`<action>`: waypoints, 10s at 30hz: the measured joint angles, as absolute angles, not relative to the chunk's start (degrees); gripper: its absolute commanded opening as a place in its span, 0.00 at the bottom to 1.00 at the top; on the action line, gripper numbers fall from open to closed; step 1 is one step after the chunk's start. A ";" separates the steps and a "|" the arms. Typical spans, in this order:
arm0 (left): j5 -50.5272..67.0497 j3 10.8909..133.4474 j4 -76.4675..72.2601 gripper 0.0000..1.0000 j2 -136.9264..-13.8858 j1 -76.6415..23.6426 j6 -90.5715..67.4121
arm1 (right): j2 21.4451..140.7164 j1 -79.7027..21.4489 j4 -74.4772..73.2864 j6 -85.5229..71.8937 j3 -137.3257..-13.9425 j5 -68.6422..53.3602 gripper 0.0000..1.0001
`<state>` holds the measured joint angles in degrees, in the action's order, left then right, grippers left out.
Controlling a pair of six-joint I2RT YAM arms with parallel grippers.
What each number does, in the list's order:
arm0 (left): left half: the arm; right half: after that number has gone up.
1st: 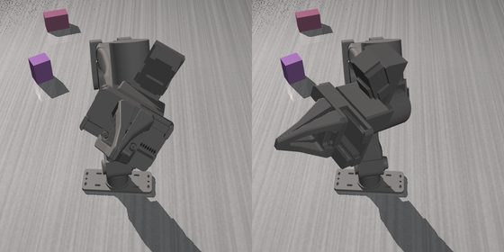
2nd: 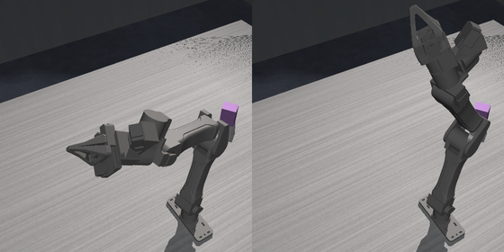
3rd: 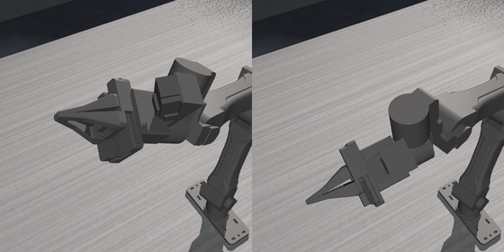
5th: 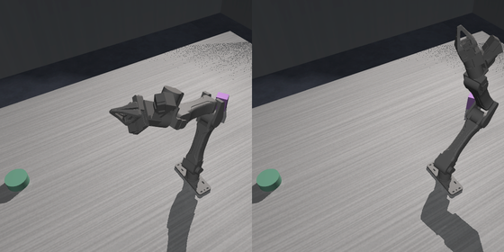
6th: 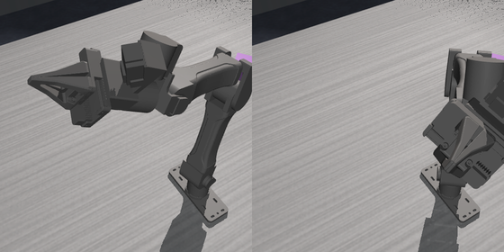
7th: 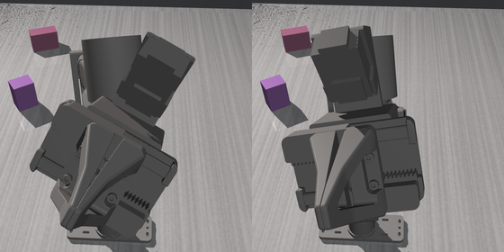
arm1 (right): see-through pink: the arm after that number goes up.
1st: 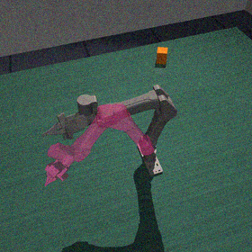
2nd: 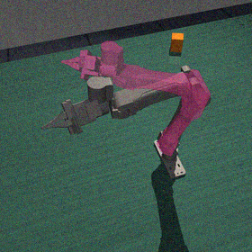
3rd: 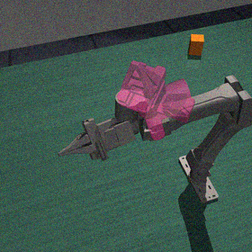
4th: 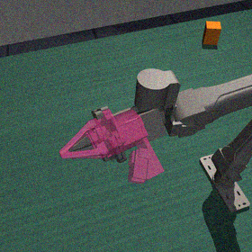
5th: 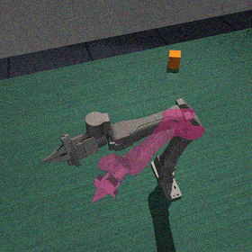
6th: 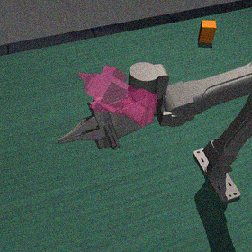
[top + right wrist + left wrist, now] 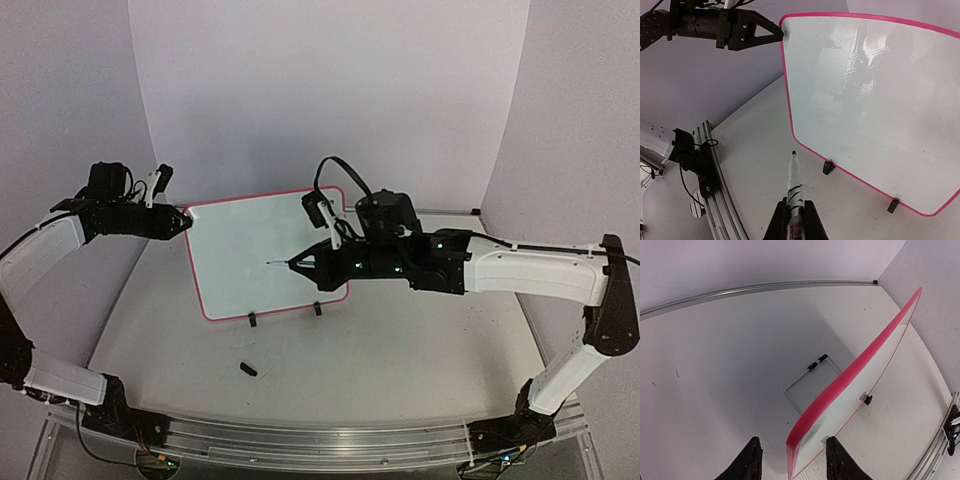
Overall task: Write a sentence on the whiteboard
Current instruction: Hold the whiteboard on the whiteboard stand, then write on the whiteboard with the whiteboard marker without the cap.
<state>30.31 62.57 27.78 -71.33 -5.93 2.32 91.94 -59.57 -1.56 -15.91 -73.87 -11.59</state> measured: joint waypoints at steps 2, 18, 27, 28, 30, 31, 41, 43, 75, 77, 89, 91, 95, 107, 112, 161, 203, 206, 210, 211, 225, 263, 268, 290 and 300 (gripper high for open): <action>31.55 62.57 27.24 0.27 -71.99 -5.91 3.08 | 92.66 -59.57 -0.80 -15.69 -74.42 -11.60 0.00; 38.54 62.04 24.88 0.08 -72.45 -5.93 3.20 | 93.01 -59.57 0.03 -15.17 -74.63 -11.35 0.00; 39.85 61.67 24.20 0.25 -73.45 -5.96 4.02 | 94.82 -59.91 0.18 -14.56 -76.68 -10.73 0.00; 39.39 61.64 24.31 0.26 -73.54 -5.96 4.19 | 95.28 -60.08 0.13 -14.30 -77.27 -10.49 0.00; 38.76 61.49 24.40 0.27 -73.58 -5.96 4.57 | 96.55 -60.50 0.22 -13.73 -78.86 -9.98 0.00; 38.49 61.42 24.46 0.27 -73.58 -5.96 4.62 | 97.38 -60.74 0.30 -13.42 -79.84 -9.78 0.00; 37.27 61.41 25.16 0.16 -73.60 -6.00 6.03 | 107.27 -61.84 0.74 -10.75 -90.65 -8.59 0.00; 37.16 61.39 25.66 0.15 -73.60 -6.00 6.39 | 109.40 -61.95 0.72 -10.34 -92.76 -8.51 0.00; 35.53 60.49 27.05 0.10 -72.75 -6.00 9.19 | 126.51 -62.19 2.22 -7.68 -110.79 -7.51 0.00; 35.79 60.49 27.05 0.10 -72.75 -6.00 9.19 | 127.04 -62.19 2.22 -7.69 -111.29 -7.29 0.00; 36.44 60.49 27.03 0.04 -72.75 -6.00 9.10 | 129.20 -62.19 2.21 -7.40 -114.11 -5.50 0.00; 36.49 60.49 27.03 0.03 -72.75 -6.00 9.04 | 129.45 -62.19 2.17 -7.30 -114.76 -5.17 0.00; 36.53 60.49 27.03 0.01 -72.75 -5.98 9.04 | 130.28 -62.19 2.13 -7.03 -115.86 -4.64 0.00; 36.53 60.49 27.03 0.00 -72.75 -5.96 9.04 | 131.72 -62.30 1.80 -6.46 -116.84 -3.51 0.00; 36.49 60.49 27.00 0.00 -72.75 -5.96 9.06 | 132.11 -62.49 1.74 -6.44 -117.45 -2.22 0.00; 35.83 60.49 26.69 0.00 -73.02 -5.93 9.03 | 132.20 -63.85 3.80 -5.47 -116.29 4.96 0.00; 35.86 60.49 26.39 0.00 -73.21 -5.93 9.06 | 124.50 -62.35 14.09 -6.44 -106.18 -0.76 0.00; 35.86 60.49 26.39 0.00 -73.21 -5.93 9.04 | 124.77 -62.35 14.05 -6.34 -108.15 -0.92 0.00; 35.88 60.49 26.40 0.00 -73.21 -5.93 9.04 | 125.93 -62.35 13.68 -6.14 -111.46 -0.91 0.00; 35.88 60.49 26.40 0.00 -73.21 -5.93 9.04 | 126.35 -62.35 13.53 -6.08 -112.12 -0.91 0.00; 35.90 60.49 26.41 0.00 -73.21 -5.93 9.04 | 130.65 -62.35 9.82 -5.98 -114.97 0.69 0.00; 35.35 60.49 26.35 0.00 -73.28 -5.93 9.02 | 130.10 -63.79 12.43 -7.14 -107.55 4.94 0.00; 35.35 60.49 26.33 0.00 -73.28 -5.93 9.02 | 130.06 -63.81 12.45 -7.14 -107.55 5.14 0.00; 35.34 60.49 25.91 0.00 -73.45 -5.93 9.02 | 129.93 -63.70 16.52 -6.13 -109.62 10.56 0.00; 35.43 60.49 25.93 0.00 -73.45 -5.93 9.04 | 129.51 -63.28 17.74 -5.09 -109.22 9.11 0.00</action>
